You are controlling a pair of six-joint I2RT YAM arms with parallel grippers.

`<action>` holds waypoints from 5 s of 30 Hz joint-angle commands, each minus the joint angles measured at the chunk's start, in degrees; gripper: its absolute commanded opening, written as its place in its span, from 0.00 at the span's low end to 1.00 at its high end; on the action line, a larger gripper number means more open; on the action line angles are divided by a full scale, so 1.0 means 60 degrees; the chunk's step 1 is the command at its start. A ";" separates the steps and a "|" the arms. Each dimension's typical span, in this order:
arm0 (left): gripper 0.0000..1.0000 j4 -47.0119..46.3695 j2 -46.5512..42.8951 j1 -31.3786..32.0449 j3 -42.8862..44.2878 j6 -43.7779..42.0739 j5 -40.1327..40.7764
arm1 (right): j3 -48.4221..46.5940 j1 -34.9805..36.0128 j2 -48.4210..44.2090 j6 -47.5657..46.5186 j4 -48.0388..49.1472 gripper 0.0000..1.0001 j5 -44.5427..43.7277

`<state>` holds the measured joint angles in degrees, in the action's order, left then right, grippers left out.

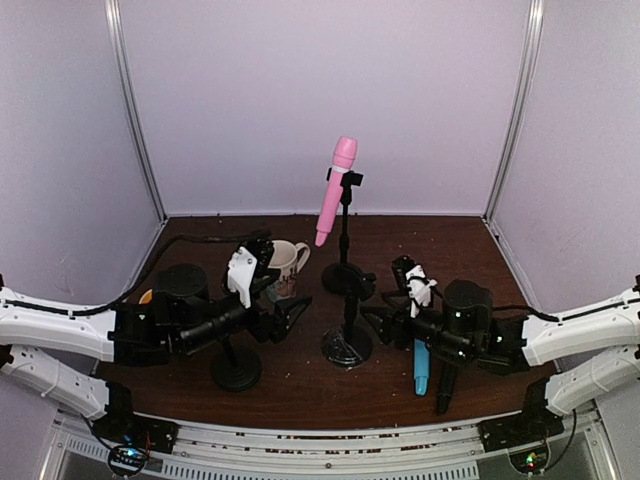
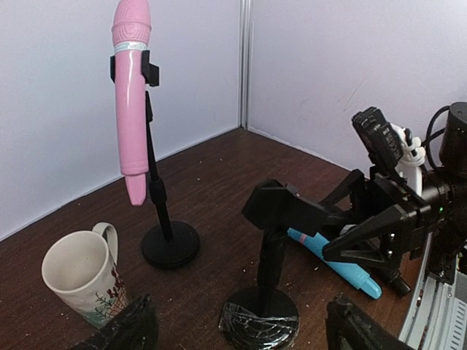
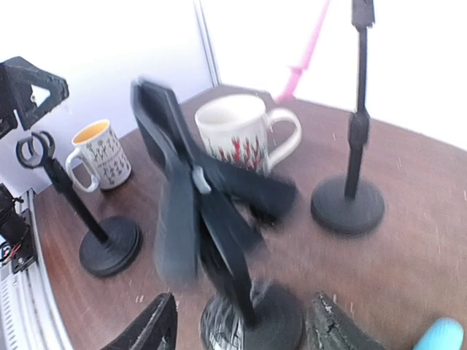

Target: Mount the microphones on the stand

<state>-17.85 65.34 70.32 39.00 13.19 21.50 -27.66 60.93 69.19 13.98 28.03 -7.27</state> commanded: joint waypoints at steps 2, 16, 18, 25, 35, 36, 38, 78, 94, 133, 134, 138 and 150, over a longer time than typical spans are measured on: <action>0.81 -0.0310 -0.0188 -0.0031 -0.0164 0.0036 -0.0094 | 0.0070 0.0392 -0.1432 0.2460 -0.4354 0.61 -0.2163; 0.78 0.1364 -0.1032 -0.0031 0.0392 -0.0244 0.0389 | -0.1325 0.0320 -0.1526 0.7516 -1.0623 0.50 -0.0987; 0.77 0.1826 -0.1263 -0.0031 0.0622 -0.0225 0.0100 | -0.1412 0.0319 -0.1621 0.7804 -1.0942 0.50 -0.0479; 0.76 0.1621 -0.1764 -0.0031 0.0229 -0.0236 -0.0111 | -0.1898 -0.0118 -0.0832 0.7133 -1.1336 0.49 -0.0202; 0.74 0.1797 -0.2433 -0.0031 -0.0182 0.0176 -0.0280 | -0.2360 -0.0699 0.0441 0.6476 -1.1254 0.46 -0.0201; 0.74 0.1855 -0.2428 -0.0031 -0.0166 0.0155 -0.0262 | -0.2434 -0.0736 0.0627 0.6379 -1.1156 0.46 -0.0171; 0.74 0.1949 -0.2417 -0.0031 -0.0118 0.0141 -0.0258 | -0.2610 -0.0824 0.1015 0.6206 -1.1034 0.46 -0.0050; 0.78 0.2063 -0.0735 -0.0031 0.2492 -0.0380 -0.1538 | -0.2772 -0.0574 -0.3407 0.3008 -0.5380 0.00 0.1193; 0.76 -0.0478 0.1696 -0.0031 0.4070 0.0279 -0.4169 | -0.3438 0.0407 -0.1840 0.1370 -0.2885 0.00 0.5554; 0.18 0.3013 0.1206 -0.0456 0.3646 -0.1087 -0.9161 | -0.5759 0.0977 -0.1768 -0.1236 -0.6511 0.89 0.5551; 0.18 0.3095 0.1277 -0.0463 0.3711 -0.1122 -0.9260 | -0.5786 0.0975 -0.1597 -0.1146 -0.6343 0.90 0.5705; 0.17 0.3203 0.1595 -0.0445 0.3846 -0.1162 -0.9697 | -0.5688 0.0984 -0.1003 -0.0679 -0.5320 0.91 0.6223; 0.30 0.3232 0.1851 -0.0454 0.3942 -0.0907 -0.9171 | -0.5677 0.0964 -0.0616 -0.0291 -0.4827 0.33 0.6428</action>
<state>4.73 76.93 67.59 61.52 8.19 -35.83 -61.71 67.09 66.59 10.57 -2.87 30.96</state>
